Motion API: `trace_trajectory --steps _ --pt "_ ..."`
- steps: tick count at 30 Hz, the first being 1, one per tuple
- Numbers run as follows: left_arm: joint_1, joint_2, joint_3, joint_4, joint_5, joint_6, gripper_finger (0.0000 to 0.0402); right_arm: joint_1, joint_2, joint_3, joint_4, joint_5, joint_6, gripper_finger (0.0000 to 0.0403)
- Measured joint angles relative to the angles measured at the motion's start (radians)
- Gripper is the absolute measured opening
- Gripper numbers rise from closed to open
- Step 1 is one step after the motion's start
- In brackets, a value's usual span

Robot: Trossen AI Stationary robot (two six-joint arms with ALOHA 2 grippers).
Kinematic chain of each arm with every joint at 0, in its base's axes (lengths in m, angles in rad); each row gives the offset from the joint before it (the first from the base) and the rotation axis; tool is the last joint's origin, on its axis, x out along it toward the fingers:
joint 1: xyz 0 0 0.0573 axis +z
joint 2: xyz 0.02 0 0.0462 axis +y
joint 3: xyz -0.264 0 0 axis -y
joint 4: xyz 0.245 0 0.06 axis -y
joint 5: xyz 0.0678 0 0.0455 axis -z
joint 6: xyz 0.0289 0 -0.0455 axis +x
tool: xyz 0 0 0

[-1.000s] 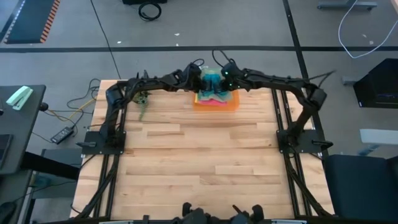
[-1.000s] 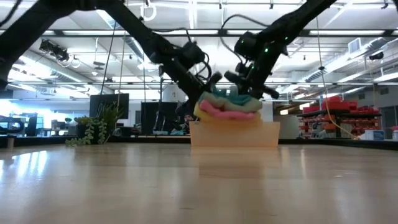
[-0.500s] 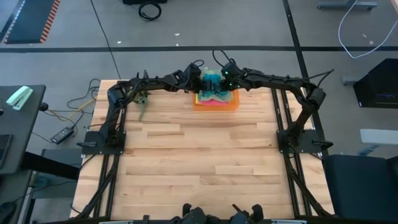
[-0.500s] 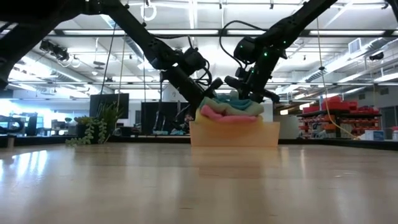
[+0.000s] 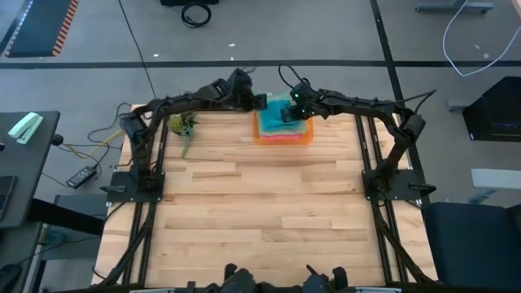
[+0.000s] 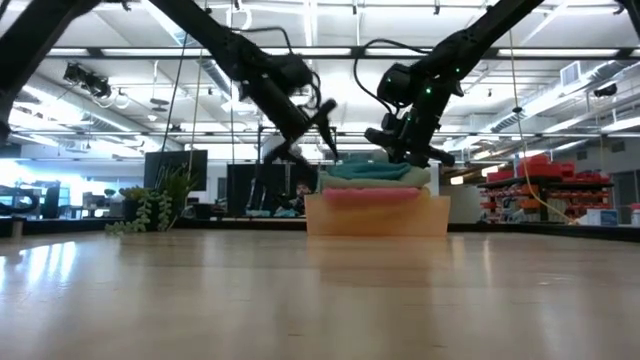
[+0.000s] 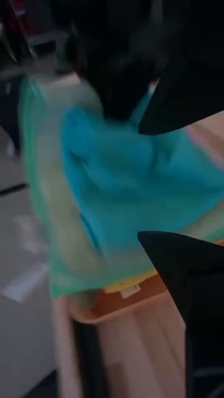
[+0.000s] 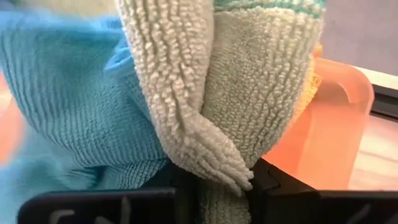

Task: Fold microfiber towels
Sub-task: Put the stacked folded microfiber cloths into the orange bin

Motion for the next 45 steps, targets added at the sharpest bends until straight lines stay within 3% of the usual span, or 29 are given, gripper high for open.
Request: trace_trajectory --steps 6,17,26,37,45 --pt "0.011 -0.123 0.0 -0.003 -0.033 0.08 0.0253 -0.008 0.019 0.0 0.01 0.007 0.032 0.0089" --pt "0.002 -0.264 0.0 -0.007 -0.074 0.176 0.0225 -0.022 0.021 -0.001 -0.007 -0.016 0.057 0.0208" --pt "0.0 -0.273 0.001 -0.033 -0.078 0.22 0.0212 -0.028 -0.03 0.0 -0.055 -0.015 0.061 0.0293" --pt "-0.011 -0.273 0.001 -0.039 -0.079 0.251 0.0213 -0.033 -0.182 0.0 -0.124 -0.008 0.058 0.0303" --pt "-0.084 -0.232 0.001 -0.056 -0.063 0.439 0.0202 0.083 -0.281 0.001 -0.145 -0.019 -0.002 0.03"
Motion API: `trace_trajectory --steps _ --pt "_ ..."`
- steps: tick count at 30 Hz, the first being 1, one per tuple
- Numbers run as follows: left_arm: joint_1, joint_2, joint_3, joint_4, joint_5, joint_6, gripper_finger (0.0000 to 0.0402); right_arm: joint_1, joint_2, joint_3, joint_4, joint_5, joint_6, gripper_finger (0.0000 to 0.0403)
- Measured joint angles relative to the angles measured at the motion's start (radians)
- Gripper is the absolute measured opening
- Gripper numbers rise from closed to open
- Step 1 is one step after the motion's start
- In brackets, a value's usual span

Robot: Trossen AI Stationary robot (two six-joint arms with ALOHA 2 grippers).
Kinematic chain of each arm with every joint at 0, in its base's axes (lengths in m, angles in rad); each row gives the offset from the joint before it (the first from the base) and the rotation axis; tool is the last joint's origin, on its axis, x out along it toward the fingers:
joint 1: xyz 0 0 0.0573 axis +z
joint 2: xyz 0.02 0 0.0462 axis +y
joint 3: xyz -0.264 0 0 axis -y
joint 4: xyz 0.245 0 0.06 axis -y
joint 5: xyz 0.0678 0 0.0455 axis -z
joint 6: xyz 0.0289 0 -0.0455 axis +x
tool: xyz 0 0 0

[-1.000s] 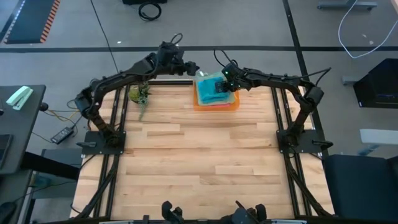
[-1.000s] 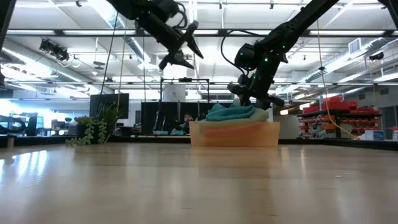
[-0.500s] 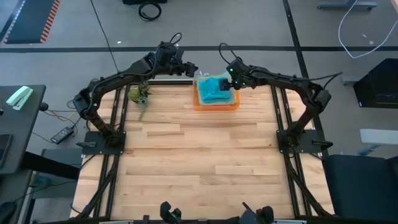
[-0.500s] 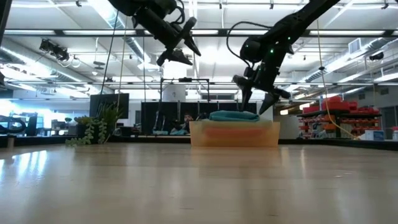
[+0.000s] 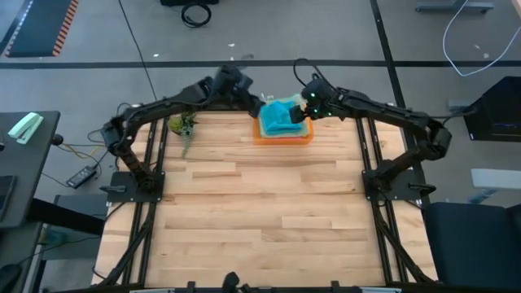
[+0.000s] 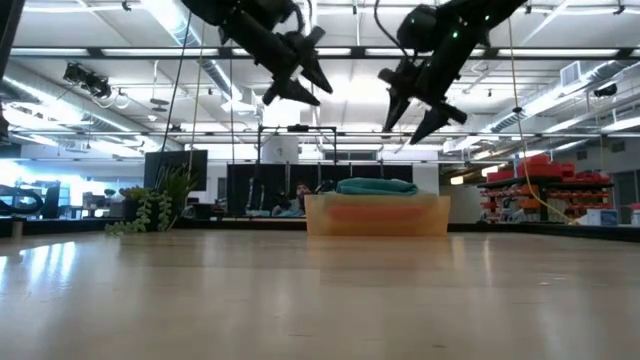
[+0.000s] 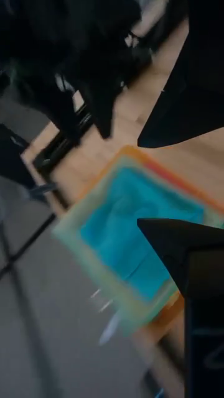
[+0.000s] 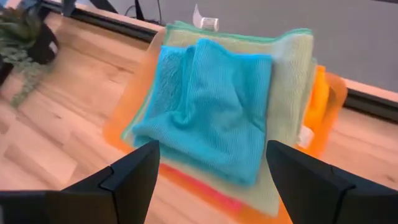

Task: Fold microfiber towels
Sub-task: Put the stacked folded microfiber cloths into the orange bin

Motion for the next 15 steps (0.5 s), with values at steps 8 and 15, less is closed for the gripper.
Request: trace_trajectory --steps 8,15 --pt "-0.022 0.207 -0.001 0.091 0.075 -0.311 0.0195 0.002 -0.192 0.0 -0.123 0.048 0.037 0.03" --pt "0.0 0.296 -0.001 0.154 0.079 -0.454 0.0173 -0.005 -0.322 0.0 -0.19 0.087 0.039 0.03"
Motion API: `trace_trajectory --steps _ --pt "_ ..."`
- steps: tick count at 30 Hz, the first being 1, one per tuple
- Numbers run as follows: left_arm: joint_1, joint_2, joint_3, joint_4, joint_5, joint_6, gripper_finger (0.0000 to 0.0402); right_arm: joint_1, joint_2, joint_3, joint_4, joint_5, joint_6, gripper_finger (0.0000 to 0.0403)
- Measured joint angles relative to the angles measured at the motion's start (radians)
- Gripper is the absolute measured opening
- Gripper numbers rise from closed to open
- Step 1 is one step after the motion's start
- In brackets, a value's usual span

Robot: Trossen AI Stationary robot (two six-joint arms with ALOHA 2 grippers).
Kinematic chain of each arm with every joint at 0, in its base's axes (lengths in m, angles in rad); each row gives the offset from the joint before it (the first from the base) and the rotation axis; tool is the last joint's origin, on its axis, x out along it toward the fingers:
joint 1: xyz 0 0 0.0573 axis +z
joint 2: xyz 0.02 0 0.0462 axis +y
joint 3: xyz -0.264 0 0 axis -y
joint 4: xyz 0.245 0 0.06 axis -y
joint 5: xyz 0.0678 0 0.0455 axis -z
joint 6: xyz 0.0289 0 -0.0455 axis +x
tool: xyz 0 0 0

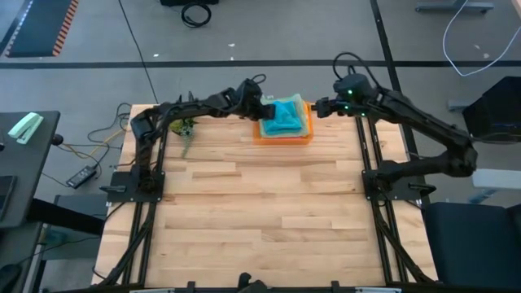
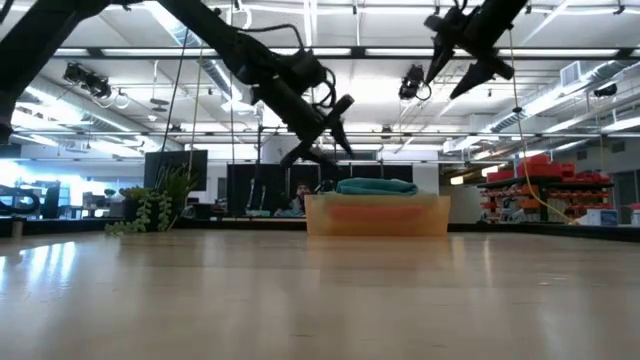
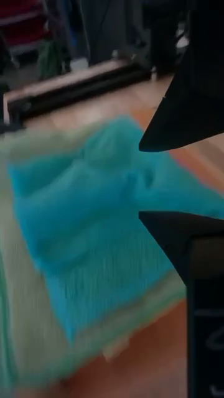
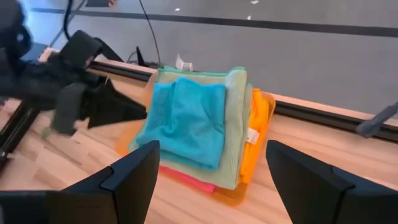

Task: Fold microfiber towels
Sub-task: Put the stacked folded microfiber cloths into the orange bin

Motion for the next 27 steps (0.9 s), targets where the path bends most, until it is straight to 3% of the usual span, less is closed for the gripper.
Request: trace_trajectory --steps 18,27 --pt "-0.035 0.092 0.0 0.043 -0.025 -0.076 0.0143 0.008 -0.012 0.0 -0.065 0.01 -0.006 0.03" --pt "-0.077 0.091 0.0 0.048 0.045 -0.071 0.0124 0.008 -0.012 0.0 -0.069 0.011 -0.021 0.03"
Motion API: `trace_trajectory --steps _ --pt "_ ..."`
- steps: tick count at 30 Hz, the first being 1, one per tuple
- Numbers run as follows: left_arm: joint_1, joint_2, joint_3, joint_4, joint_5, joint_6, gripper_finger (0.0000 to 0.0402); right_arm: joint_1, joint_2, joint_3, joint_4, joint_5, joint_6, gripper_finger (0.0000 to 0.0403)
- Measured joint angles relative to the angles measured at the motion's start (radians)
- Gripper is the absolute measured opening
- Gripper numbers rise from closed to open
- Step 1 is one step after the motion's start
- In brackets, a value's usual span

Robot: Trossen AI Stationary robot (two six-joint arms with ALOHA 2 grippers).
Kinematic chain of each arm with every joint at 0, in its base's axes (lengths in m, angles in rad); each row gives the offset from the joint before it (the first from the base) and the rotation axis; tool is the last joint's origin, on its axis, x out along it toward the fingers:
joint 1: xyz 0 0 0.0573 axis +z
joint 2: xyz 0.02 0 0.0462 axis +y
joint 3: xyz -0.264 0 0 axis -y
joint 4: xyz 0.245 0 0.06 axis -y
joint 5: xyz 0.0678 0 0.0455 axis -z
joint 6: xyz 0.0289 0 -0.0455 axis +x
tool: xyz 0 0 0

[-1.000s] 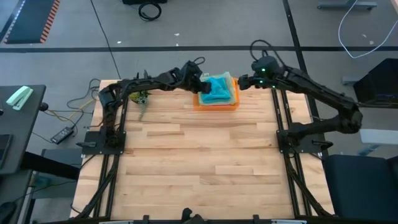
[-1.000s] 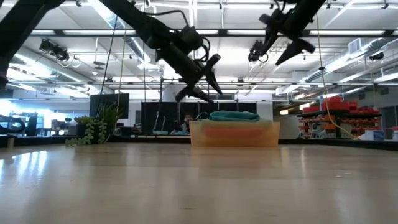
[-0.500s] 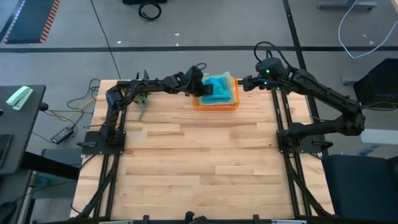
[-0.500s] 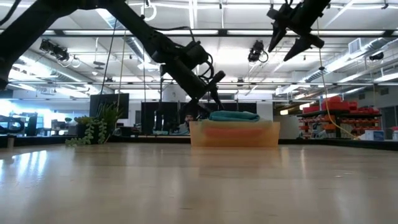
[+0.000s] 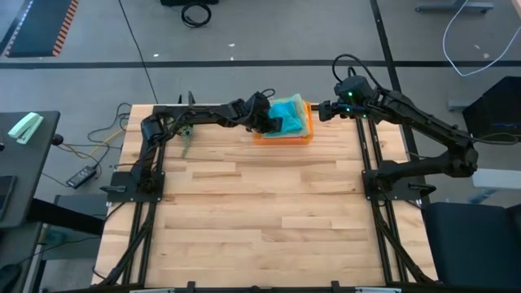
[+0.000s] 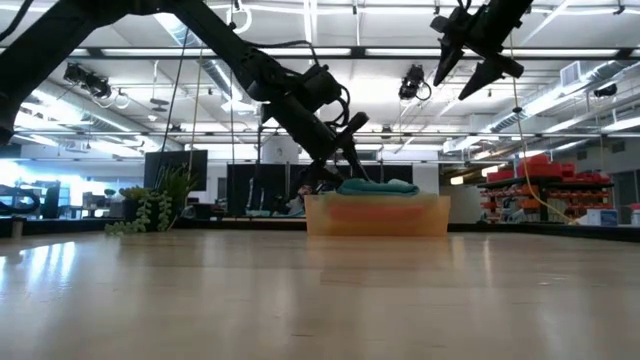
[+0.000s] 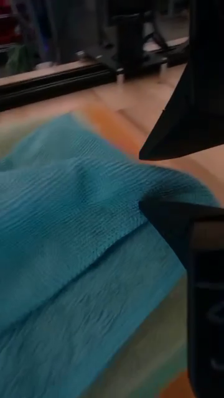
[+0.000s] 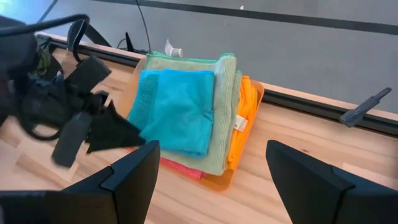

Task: Fold microfiber towels
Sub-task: Put the stacked folded microfiber cloths into the orange bin

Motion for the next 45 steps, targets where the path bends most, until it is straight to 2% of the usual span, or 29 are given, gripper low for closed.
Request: trace_trajectory --steps 7,19,23,28,32,39,45 --pt "-0.016 -0.014 0.0 -0.019 0.015 0.064 0.0117 0.0 0.0 0.0 -0.001 0.0 -0.001 0.03" --pt "0.109 -0.076 0.0 -0.13 0.003 0.103 0.0117 0.0 0.0 0.0 -0.063 -0.004 -0.002 0.03" --pt "0.116 -0.09 0.001 -0.105 -0.011 0.106 0.0117 0.0 0.0 0.0 -0.061 -0.004 -0.009 0.03" --pt "0.113 -0.08 0.001 -0.035 -0.021 0.227 0.0113 0.0 0.0 0.0 -0.06 -0.004 -0.009 0.03" --pt "0.114 -0.08 0.001 -0.046 -0.085 0.274 0.0117 0.0 0.0 0.0 -0.059 -0.004 -0.009 0.03" --pt "0.105 -0.037 -0.001 -0.013 -0.116 0.295 0.0121 0.0 0.0 0.0 -0.058 -0.004 -0.002 0.03" --pt "0.105 0.012 0.0 0.0 -0.115 0.249 0.0119 0.006 0.001 0.0 -0.058 -0.004 0.004 0.03"
